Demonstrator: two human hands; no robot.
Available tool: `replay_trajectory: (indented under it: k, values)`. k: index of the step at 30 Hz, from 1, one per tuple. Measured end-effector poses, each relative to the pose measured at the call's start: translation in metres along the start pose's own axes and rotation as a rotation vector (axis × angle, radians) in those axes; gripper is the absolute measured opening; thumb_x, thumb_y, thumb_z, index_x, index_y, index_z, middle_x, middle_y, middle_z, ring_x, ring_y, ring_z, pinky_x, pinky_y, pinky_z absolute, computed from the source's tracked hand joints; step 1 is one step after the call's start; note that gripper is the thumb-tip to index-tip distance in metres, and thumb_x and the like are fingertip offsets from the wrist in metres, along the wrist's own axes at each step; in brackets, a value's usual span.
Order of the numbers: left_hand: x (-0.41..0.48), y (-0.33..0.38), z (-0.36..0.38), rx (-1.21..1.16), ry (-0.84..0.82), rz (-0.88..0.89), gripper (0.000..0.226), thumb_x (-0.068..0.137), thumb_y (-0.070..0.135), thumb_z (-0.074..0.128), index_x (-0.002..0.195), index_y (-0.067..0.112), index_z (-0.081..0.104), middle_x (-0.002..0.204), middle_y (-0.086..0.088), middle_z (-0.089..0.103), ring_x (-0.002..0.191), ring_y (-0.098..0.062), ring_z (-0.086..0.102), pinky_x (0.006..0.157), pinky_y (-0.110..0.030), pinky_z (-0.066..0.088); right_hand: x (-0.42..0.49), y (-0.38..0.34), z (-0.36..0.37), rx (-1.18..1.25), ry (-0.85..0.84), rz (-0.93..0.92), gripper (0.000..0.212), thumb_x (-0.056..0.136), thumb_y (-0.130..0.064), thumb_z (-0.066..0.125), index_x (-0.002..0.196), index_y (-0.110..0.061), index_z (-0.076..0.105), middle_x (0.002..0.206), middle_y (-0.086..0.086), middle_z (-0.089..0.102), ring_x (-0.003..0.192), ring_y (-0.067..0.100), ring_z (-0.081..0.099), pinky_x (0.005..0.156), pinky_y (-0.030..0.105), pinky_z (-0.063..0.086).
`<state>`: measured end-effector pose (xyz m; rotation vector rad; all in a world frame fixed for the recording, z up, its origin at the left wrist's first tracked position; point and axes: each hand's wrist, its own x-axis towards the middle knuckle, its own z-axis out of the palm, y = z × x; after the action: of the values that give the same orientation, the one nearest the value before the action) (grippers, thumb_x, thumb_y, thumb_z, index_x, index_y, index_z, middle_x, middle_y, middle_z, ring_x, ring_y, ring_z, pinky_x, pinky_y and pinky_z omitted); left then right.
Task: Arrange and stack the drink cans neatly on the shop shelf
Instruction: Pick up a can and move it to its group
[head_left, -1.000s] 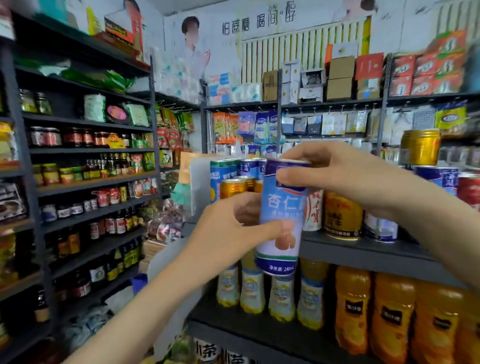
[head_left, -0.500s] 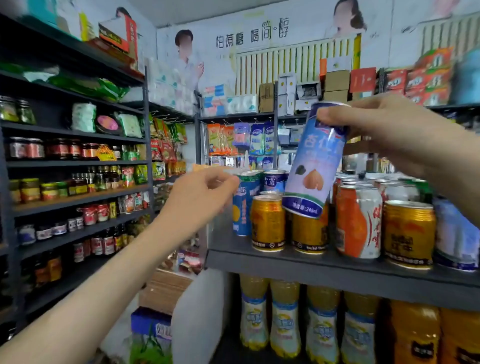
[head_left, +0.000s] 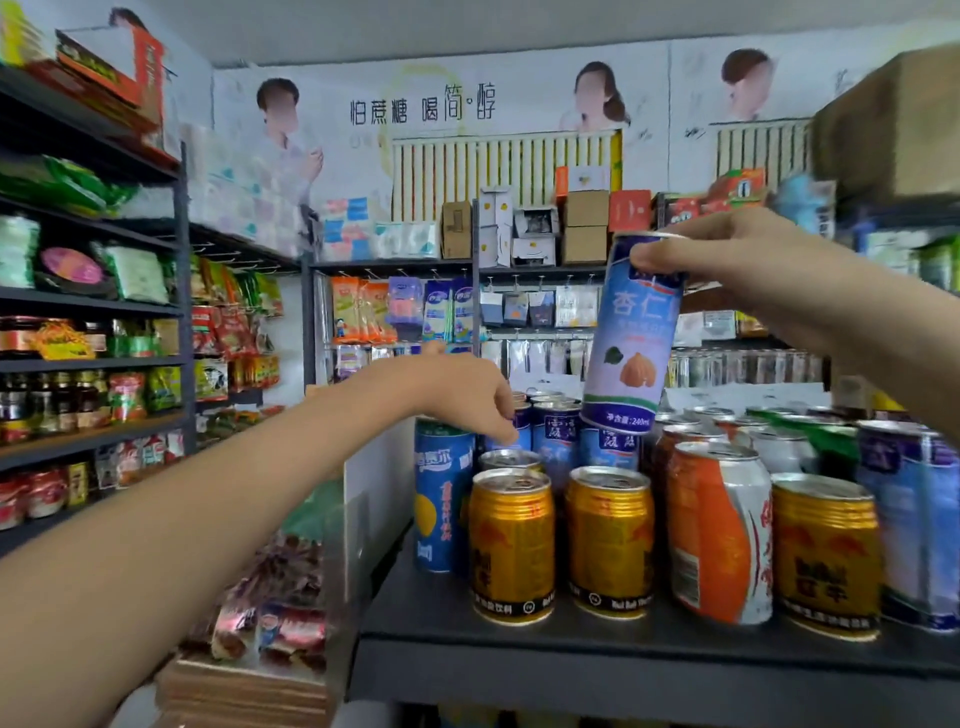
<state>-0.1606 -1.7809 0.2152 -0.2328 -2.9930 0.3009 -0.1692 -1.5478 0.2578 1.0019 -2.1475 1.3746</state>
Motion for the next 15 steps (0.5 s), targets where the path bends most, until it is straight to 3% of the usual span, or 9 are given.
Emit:
replay_trajectory:
  k: [4,6,8,9,13,15]
  values:
    - [0.022,0.002,0.006,-0.032,-0.055,-0.022,0.062,0.079,0.067,0.051,0.100,0.010,0.067,0.101,-0.003,0.067,0.100,-0.021,0.060,0.093,-0.041,0.036,0.016,0.008,-0.004,0.038,-0.049,0.018,0.024,0.085,-0.029,0.065,0.096,-0.009,0.070,0.097,0.006,0.071,0.086,0.010,0.064,0.068,0.017,0.049]
    - [0.026,0.009,0.007,0.053,-0.080,-0.059,0.062,0.084,0.067,0.045,0.089,0.009,0.067,0.087,-0.001,0.063,0.094,-0.022,0.056,0.098,-0.048,0.025,0.023,0.012,-0.003,0.047,-0.082,0.030,0.024,0.085,-0.028,0.065,0.097,-0.008,0.069,0.095,0.005,0.071,0.087,0.011,0.064,0.071,0.019,0.049]
    - [0.028,0.019,0.006,0.140,-0.111,-0.101,0.058,0.085,0.068,0.042,0.066,0.014,0.055,0.070,0.004,0.052,0.081,-0.018,0.048,0.103,-0.057,0.011,0.029,0.015,-0.003,0.048,-0.111,0.032,0.023,0.084,-0.028,0.065,0.096,-0.009,0.069,0.092,0.003,0.072,0.086,0.010,0.065,0.072,0.020,0.049]
    - [0.029,0.023,0.006,0.160,-0.131,-0.110,0.058,0.085,0.068,0.042,0.061,0.015,0.049,0.068,0.003,0.049,0.080,-0.018,0.047,0.103,-0.057,0.010,0.031,0.016,-0.002,0.053,-0.125,0.031,0.021,0.083,-0.028,0.066,0.094,-0.010,0.070,0.089,0.001,0.073,0.085,0.009,0.065,0.072,0.019,0.049]
    - [0.036,0.039,0.008,0.190,-0.215,-0.141,0.050,0.083,0.066,0.047,0.067,0.018,0.050,0.089,-0.004,0.062,0.101,-0.023,0.053,0.103,-0.056,0.016,0.036,0.022,-0.002,0.067,-0.171,0.026,0.026,0.076,-0.031,0.067,0.093,-0.013,0.069,0.085,-0.003,0.074,0.079,0.003,0.067,0.065,0.013,0.050]
    - [0.039,0.042,0.007,0.235,-0.242,-0.132,0.047,0.083,0.065,0.050,0.066,0.021,0.049,0.098,-0.004,0.064,0.099,-0.022,0.051,0.105,-0.056,0.014,0.036,0.025,-0.003,0.083,-0.177,0.027,0.034,0.072,-0.033,0.068,0.098,-0.010,0.069,0.088,-0.001,0.074,0.080,0.004,0.067,0.065,0.012,0.051]
